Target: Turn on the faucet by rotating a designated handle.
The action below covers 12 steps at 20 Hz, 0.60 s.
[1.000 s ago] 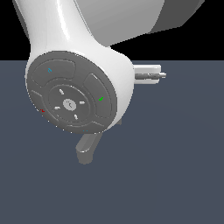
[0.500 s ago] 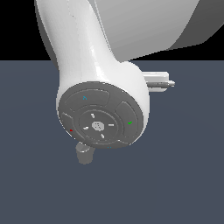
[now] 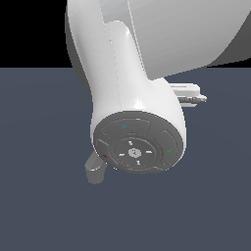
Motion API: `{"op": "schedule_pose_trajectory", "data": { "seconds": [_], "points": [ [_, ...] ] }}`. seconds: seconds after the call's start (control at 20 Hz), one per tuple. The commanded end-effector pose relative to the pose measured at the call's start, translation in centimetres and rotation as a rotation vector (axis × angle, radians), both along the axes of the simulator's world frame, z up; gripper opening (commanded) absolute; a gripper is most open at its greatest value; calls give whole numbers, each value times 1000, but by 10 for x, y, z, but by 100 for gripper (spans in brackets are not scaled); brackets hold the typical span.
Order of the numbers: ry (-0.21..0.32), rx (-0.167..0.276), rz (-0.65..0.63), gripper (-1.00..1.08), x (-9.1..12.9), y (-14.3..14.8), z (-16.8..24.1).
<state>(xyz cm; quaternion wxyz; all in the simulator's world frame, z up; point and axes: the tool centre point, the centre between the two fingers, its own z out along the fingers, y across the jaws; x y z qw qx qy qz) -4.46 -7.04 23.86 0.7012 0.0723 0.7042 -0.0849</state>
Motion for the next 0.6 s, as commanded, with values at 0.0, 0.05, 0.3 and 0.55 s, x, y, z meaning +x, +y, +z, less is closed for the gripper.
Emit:
{"op": "schedule_pose_trajectory", "data": {
  "seconds": [0.0,0.05,0.3,0.55],
  "points": [
    [4,-4,5,-100,0,-1,-4],
    [3,-4,5,-100,0,-2,-6],
    [3,-4,4,-100,-1,-6,-17],
    [2,-4,3,-100,-2,-10,-27]
  ]
}}
